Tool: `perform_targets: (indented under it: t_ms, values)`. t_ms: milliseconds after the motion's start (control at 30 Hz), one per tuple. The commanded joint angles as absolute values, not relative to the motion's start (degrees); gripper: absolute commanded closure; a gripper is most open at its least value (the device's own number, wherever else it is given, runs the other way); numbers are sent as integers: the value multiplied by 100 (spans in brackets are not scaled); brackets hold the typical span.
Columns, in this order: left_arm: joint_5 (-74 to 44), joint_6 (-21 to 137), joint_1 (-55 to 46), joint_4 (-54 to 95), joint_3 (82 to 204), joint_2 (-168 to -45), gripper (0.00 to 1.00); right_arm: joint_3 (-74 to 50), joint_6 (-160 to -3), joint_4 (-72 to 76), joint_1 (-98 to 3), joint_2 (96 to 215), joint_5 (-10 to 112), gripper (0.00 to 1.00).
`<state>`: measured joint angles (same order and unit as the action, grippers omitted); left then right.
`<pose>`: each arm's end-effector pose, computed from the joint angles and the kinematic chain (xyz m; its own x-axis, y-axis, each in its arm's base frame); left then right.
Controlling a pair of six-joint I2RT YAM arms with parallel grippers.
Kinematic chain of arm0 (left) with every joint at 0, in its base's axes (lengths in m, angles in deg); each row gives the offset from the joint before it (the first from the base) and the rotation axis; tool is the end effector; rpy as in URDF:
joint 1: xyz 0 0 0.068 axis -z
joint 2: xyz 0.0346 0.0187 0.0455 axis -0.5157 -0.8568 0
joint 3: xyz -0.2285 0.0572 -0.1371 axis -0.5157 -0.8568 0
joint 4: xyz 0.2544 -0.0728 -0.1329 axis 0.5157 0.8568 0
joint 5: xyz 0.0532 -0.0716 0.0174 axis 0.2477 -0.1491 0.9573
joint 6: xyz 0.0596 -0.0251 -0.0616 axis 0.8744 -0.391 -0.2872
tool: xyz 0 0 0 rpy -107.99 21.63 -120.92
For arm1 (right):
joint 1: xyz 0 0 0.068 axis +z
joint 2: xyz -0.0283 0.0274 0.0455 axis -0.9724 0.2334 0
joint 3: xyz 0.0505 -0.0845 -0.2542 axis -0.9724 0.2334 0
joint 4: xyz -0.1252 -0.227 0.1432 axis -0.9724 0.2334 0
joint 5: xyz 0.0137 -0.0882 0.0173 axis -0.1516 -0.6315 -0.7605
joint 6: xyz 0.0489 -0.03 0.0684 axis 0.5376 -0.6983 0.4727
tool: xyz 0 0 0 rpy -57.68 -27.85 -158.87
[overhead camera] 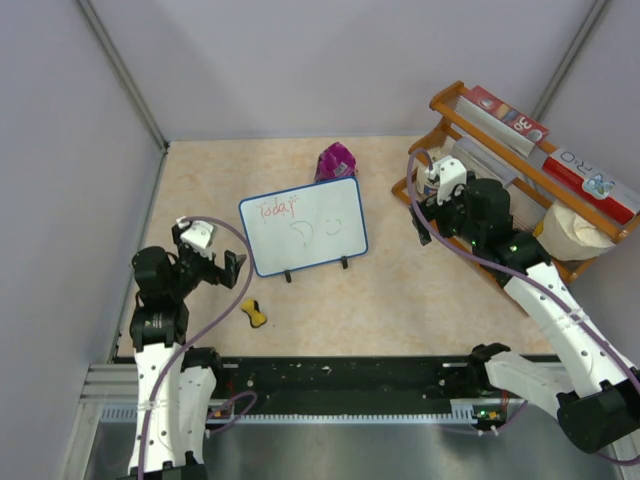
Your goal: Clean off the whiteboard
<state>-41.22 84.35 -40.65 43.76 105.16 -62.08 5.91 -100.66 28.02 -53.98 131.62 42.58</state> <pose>0.2085 -0.0106 0.2839 -0.1838 0.1848 -0.9654 0.4593 0.8845 0.0818 0.2736 0.1123 0.3306 -0.3167 -0.3623 -0.8766 -0.4506 0.8707 -0.1971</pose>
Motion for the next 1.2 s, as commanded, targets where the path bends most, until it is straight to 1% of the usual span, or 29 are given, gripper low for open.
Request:
perform_targets:
  t_ms: [0, 400, 600, 700, 833, 1100, 1167]
  values:
    - [-4251, 8703, -4080, 4493, 10676, -6137, 1, 502, -10012, 2710, -5321, 13085, 4294, 1]
    - [-4383, 9310, -4088, 5301, 10957, -6005, 1, 502, -10012, 2789, -5321, 13085, 4433, 1]
    - [-4506, 9924, -4089, 5828, 11159, -6005, 1, 493, -10038, 2833, -5330, 13129, 4461, 1]
    - [-4585, 10451, -4080, 6276, 11273, -6058, 1, 485, -10047, 2859, -5321, 13164, 4452, 1]
    - [-4700, 11532, -4089, 7076, 11458, -6268, 2, 485, -10056, 2877, -5321, 13234, 4487, 1]
    - [-4647, 13525, -4071, 8762, 11880, -7007, 3, 423, -10126, 2964, -5321, 13323, 4531, 1]
    - [-4630, 13870, -4071, 8957, 11898, -7138, 3, 432, -10135, 2973, -5321, 13375, 4540, 1]
